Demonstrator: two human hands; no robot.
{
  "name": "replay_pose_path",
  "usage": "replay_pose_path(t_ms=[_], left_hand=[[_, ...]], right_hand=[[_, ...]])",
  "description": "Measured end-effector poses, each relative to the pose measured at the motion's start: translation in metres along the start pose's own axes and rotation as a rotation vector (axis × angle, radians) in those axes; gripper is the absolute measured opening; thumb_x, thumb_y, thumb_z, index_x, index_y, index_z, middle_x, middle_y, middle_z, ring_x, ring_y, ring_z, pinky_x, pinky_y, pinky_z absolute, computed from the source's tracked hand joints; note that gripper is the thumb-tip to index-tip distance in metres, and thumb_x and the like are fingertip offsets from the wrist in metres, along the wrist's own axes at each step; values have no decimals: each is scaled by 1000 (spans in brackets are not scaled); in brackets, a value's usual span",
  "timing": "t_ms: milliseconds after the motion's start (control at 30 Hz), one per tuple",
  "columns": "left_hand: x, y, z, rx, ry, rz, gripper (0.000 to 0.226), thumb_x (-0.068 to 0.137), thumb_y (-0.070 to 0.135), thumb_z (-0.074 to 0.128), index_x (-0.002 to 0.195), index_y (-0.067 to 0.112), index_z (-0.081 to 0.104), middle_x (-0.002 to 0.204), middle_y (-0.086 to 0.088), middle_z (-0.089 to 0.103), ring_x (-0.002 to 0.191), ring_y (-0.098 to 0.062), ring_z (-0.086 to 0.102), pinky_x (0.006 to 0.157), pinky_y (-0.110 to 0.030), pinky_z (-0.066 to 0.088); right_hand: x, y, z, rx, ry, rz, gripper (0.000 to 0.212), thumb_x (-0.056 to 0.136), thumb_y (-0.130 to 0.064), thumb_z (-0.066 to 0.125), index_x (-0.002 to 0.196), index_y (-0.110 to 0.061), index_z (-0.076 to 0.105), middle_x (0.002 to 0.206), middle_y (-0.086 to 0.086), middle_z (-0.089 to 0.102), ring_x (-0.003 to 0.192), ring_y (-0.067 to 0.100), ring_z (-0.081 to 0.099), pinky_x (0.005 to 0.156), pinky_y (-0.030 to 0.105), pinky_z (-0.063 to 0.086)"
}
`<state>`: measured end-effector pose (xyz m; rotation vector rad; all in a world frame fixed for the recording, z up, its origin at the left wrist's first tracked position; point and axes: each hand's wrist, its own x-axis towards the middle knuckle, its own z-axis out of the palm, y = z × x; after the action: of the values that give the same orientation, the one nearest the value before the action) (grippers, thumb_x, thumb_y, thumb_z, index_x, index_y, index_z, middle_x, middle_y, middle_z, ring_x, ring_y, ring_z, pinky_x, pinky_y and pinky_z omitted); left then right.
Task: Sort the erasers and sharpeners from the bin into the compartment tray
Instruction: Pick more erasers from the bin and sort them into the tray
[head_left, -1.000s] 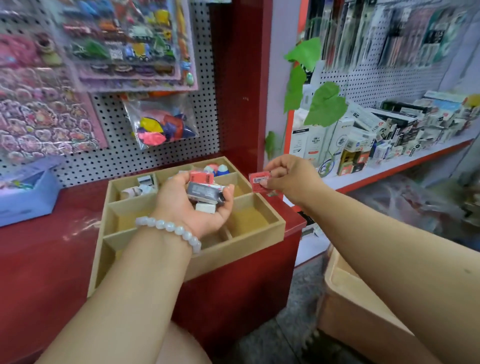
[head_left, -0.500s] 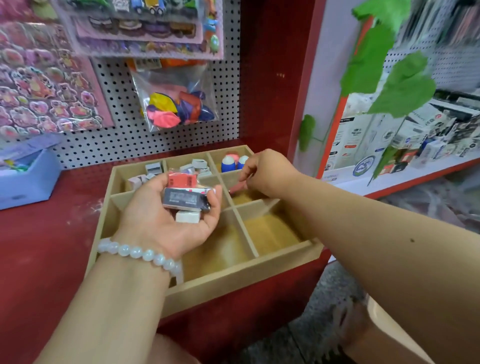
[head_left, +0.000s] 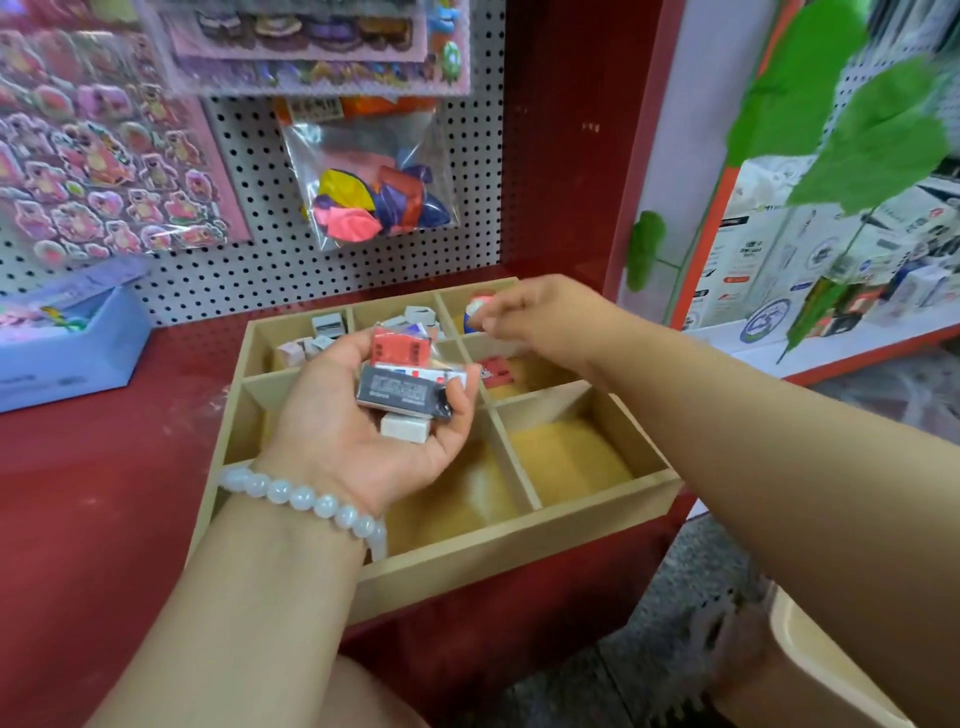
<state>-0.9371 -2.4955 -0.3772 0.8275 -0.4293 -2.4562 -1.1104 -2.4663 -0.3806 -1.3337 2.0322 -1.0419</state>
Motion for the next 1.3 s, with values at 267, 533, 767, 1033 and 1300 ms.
replay_pose_path(t_ms=[267, 533, 767, 1033, 1300], left_hand=[[4, -9, 1, 82, -55, -48, 33, 90, 35, 51, 95, 4, 62, 92, -17, 65, 70, -30, 65, 51, -26, 52], [1, -10, 2, 67, -61, -39, 38, 95, 38, 44, 98, 7, 65, 85, -17, 67, 65, -30, 65, 56, -26, 53], [-2, -6, 1, 16, 41, 0, 35, 94, 30, 46, 102, -1, 59, 90, -23, 64, 71, -32, 63, 53, -28, 54], [-6, -3, 2, 0, 69, 37, 35, 93, 29, 48, 105, -2, 60, 92, -27, 64, 80, -34, 64, 55, -28, 54], [-4, -3, 1, -13, 77, 41, 36, 93, 29, 49, 105, -3, 62, 97, -28, 63, 80, -35, 64, 60, -29, 55]], right_hand=[[-29, -33, -3, 188, -88, -180, 24, 79, -28, 74, 92, -8, 72, 73, -3, 65, 60, 1, 53, 57, 20, 44], [-31, -34, -1, 309, -68, -81, 9, 81, -12, 71, 75, -7, 66, 70, 11, 59, 53, 9, 44, 44, 19, 34], [-24, -25, -15, 543, 54, 35, 9, 89, -5, 62, 80, -7, 60, 65, 8, 62, 48, 9, 52, 37, 15, 40], [14, 16, -9, -110, 312, 251, 12, 84, -11, 62, 88, -1, 68, 88, 13, 71, 84, 28, 70, 76, 38, 59], [16, 8, 4, -600, 204, 251, 16, 90, -6, 51, 74, -5, 54, 77, 9, 55, 69, 24, 57, 62, 33, 52]])
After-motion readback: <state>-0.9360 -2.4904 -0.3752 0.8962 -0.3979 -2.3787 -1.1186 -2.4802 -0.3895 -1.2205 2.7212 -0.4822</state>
